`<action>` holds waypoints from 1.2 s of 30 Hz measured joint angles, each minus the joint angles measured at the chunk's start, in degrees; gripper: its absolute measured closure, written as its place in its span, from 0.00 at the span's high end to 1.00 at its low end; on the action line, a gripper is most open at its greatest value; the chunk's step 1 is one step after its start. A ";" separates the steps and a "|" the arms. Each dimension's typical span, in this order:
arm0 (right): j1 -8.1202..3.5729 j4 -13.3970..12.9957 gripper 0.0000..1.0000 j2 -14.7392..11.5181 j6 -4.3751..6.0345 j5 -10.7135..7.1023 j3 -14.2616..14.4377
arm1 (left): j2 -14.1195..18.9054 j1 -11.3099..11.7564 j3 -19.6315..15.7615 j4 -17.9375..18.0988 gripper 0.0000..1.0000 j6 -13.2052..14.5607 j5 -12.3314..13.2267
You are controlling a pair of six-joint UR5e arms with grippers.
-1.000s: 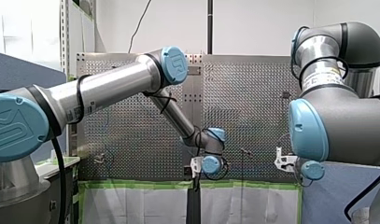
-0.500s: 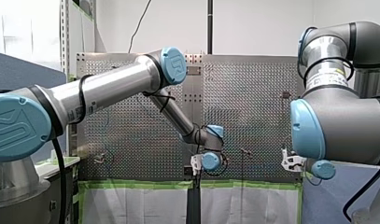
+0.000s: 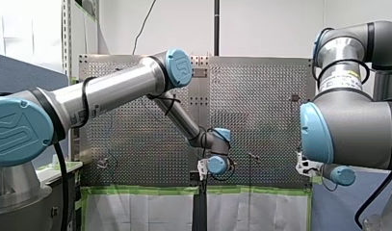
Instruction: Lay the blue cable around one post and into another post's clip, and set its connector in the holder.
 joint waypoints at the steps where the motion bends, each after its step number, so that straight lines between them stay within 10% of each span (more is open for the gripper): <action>1: 0.08 -0.05 0.19 0.00 0.02 -0.51 -0.01 | 0.01 -0.16 0.00 -0.35 0.00 0.11 -0.06; 9: 0.45 0.28 0.19 0.00 0.61 -3.70 -0.91 | 0.24 -0.71 0.05 -1.68 0.00 0.70 -0.34; 26: 0.12 0.99 0.19 0.00 2.11 -1.92 -2.30 | 5.03 -1.86 0.00 -3.91 0.00 1.08 -0.29; 36: 0.04 2.11 0.19 -0.02 1.10 -0.45 -2.36 | 5.97 -2.38 -1.99 -4.52 0.00 1.13 -0.36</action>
